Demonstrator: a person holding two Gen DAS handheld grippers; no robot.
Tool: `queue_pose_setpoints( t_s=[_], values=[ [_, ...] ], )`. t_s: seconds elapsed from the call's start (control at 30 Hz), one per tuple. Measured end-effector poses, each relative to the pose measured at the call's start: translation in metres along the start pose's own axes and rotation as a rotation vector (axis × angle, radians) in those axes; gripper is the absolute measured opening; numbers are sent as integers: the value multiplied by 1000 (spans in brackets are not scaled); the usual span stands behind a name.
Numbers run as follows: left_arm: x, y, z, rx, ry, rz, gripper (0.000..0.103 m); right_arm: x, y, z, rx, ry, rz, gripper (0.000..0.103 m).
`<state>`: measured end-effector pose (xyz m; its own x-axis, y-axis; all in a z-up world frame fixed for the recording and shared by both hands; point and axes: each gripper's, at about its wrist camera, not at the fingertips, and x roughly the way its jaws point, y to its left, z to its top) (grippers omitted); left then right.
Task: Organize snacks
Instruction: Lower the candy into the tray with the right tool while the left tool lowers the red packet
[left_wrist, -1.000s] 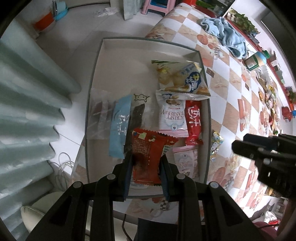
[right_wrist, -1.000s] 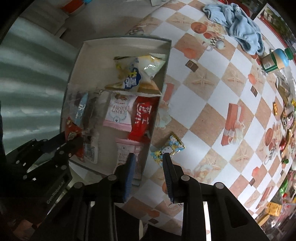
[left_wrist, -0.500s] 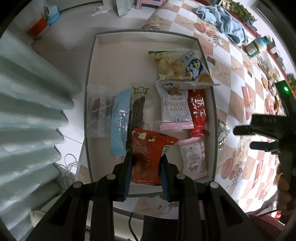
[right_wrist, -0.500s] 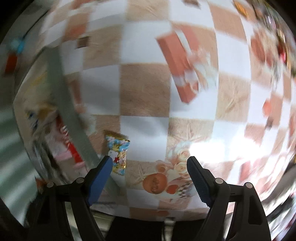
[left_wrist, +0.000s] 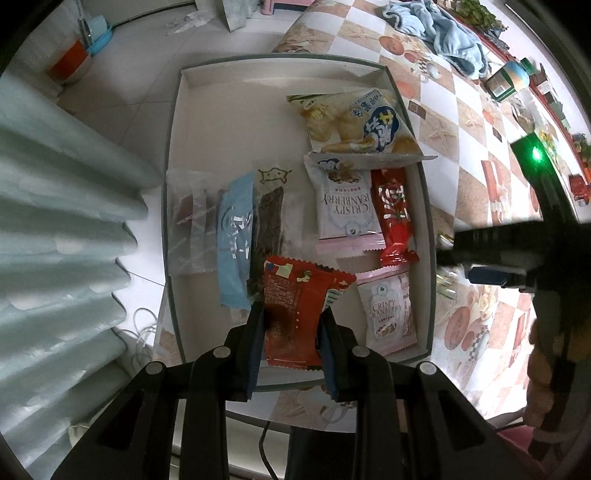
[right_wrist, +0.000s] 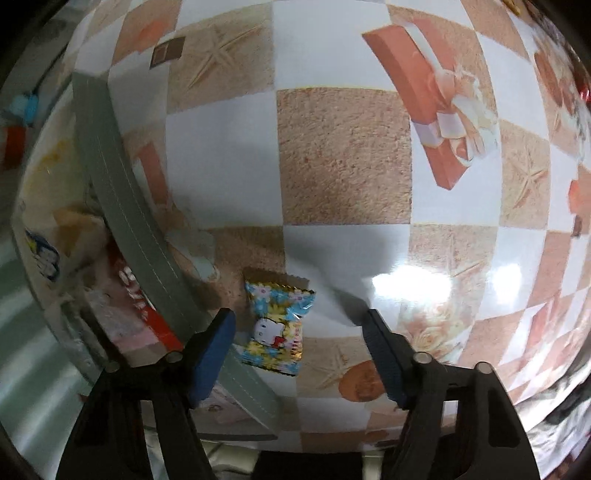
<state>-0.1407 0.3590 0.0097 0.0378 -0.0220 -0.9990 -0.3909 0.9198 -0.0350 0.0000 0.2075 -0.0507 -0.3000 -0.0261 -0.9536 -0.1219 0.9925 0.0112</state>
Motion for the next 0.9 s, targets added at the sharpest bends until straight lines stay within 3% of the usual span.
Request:
queue_pose_setpoints(
  t_s=[0.1,0.3,0.47,0.67,0.9],
  values=[
    [1,-2,2,-3,-3,-6,30,3,6,-16,-54,-12,-49,31],
    [-1,-8,4,-2,-26,-14,30,2,-20,-33,-57,16,62,30],
    [1,-6,2,-17,-28,-22,30,-16,-24,-48,-98,-19,62,30],
    [-2,-2,3,-34,-41,-24,30,-43,-1,-64,-196,-62,88,30],
    [-2,2,2,-44,-38,-19,30,-53,61,-70,-353,-84,115,30]
  ],
)
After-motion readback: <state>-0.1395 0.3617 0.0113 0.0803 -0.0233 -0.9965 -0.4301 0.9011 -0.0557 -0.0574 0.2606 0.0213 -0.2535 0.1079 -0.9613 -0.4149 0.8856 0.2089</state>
